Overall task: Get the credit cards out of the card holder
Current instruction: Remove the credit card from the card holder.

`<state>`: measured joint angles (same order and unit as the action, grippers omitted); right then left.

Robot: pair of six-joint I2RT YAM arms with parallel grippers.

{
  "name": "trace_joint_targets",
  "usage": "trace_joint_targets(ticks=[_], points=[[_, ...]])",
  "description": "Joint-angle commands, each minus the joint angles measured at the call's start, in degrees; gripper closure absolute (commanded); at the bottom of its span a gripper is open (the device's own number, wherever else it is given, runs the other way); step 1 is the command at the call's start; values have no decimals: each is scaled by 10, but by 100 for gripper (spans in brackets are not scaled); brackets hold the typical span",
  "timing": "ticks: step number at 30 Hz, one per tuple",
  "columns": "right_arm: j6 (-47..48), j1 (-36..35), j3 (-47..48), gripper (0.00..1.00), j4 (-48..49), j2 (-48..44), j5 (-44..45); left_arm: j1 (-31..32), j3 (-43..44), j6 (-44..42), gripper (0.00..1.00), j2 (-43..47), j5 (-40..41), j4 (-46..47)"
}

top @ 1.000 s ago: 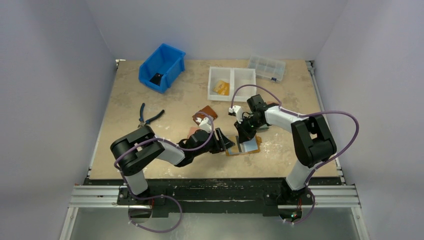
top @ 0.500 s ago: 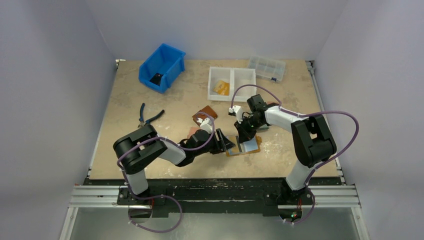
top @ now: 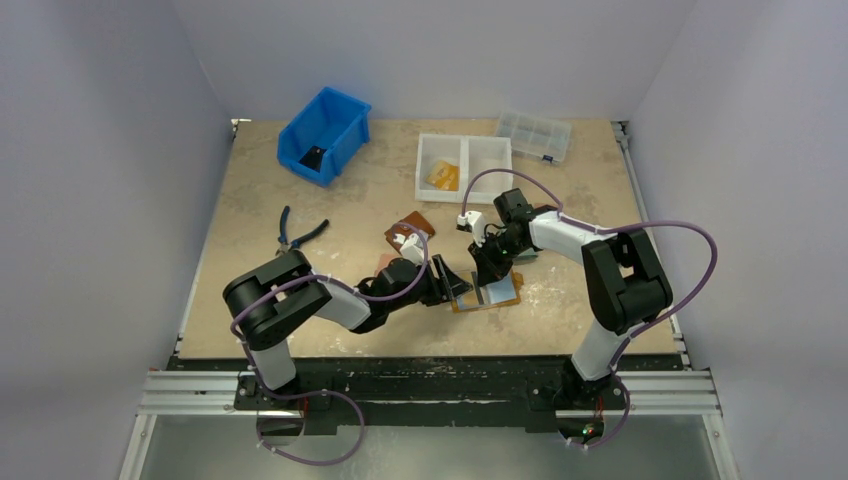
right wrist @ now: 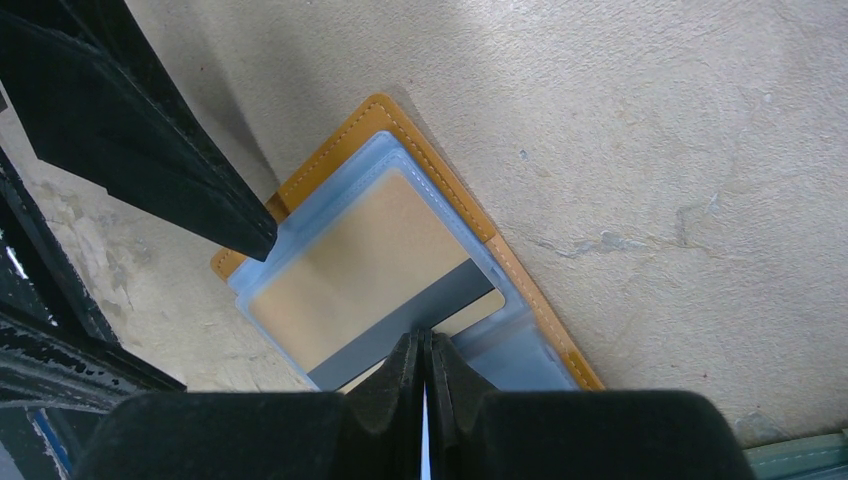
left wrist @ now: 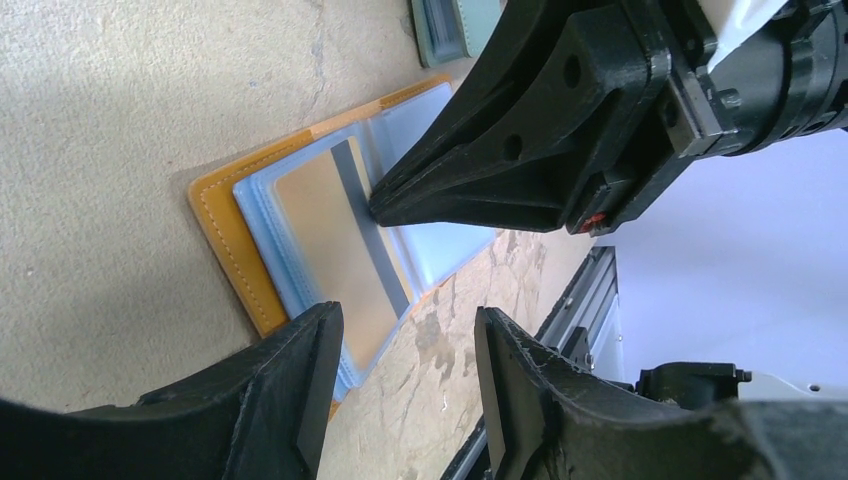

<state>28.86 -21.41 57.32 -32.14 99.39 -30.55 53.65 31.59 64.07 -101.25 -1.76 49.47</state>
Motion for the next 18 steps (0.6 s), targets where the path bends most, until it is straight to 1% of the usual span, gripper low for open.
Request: trace_joint_targets(ticks=[1,13,18], points=[[9,1,2,90,5,25,54,1,-2,10,46,-1,-9,39],[9,1,2,90,4,26,54,1,9,15,45,-24,-7,16],[9,2,2,90,4,26,53,1,19,16,46,-38,-22,20]])
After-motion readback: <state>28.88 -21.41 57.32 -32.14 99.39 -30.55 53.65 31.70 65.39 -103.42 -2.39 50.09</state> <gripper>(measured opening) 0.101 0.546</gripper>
